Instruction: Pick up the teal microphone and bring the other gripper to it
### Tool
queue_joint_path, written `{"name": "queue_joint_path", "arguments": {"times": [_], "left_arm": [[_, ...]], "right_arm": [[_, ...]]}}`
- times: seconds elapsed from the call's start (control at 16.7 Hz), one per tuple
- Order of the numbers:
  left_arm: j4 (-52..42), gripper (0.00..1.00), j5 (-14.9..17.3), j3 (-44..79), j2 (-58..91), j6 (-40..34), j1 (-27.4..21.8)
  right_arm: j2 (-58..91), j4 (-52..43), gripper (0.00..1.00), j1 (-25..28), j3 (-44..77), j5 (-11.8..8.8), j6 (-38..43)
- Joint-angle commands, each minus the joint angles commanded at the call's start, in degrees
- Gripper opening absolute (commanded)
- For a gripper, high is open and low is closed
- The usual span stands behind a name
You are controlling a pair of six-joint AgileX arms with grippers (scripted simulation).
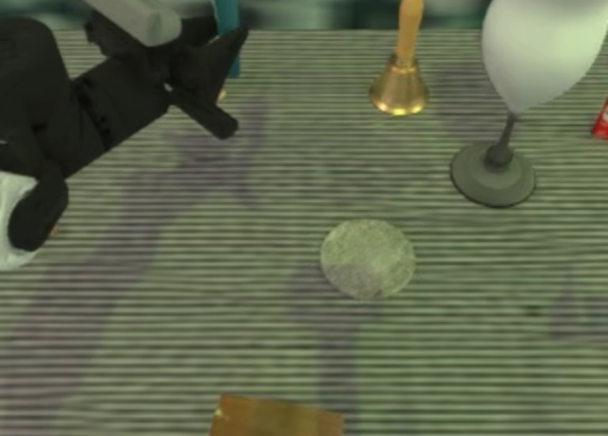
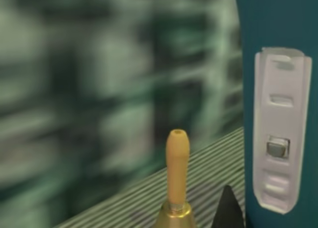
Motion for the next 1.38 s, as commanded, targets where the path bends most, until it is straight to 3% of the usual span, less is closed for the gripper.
{"name": "queue_joint_path", "arguments": {"times": [0.24,0.36,0.72,0.84,1.38], "left_arm": [[-0.08,0.00,-0.31,0.27,0.18,0.02,-0.48],[0.49,0.00,-2.41,0.20,-0.11,-0.06,-2.51],[3.51,0.00,-16.28,-0.69,-2.37,-0.91,-15.34],[4.30,0.00,-19.48,-0.89,-3.18,-1.15,-18.49],[4.54,0.00,-20.32,-0.94,-3.46,-1.21,-19.34]], "right_arm": [[0.00,0.00,1.00,0.00,0.00,0.00,0.00],[0.00,0.00,1.00,0.00,0.00,0.00,0.00],[0.00,0.00,1.00,0.00,0.00,0.00,0.00],[0.00,0.00,1.00,0.00,0.00,0.00,0.00],[0.00,0.00,1.00,0.00,0.00,0.00,0.00]]}}
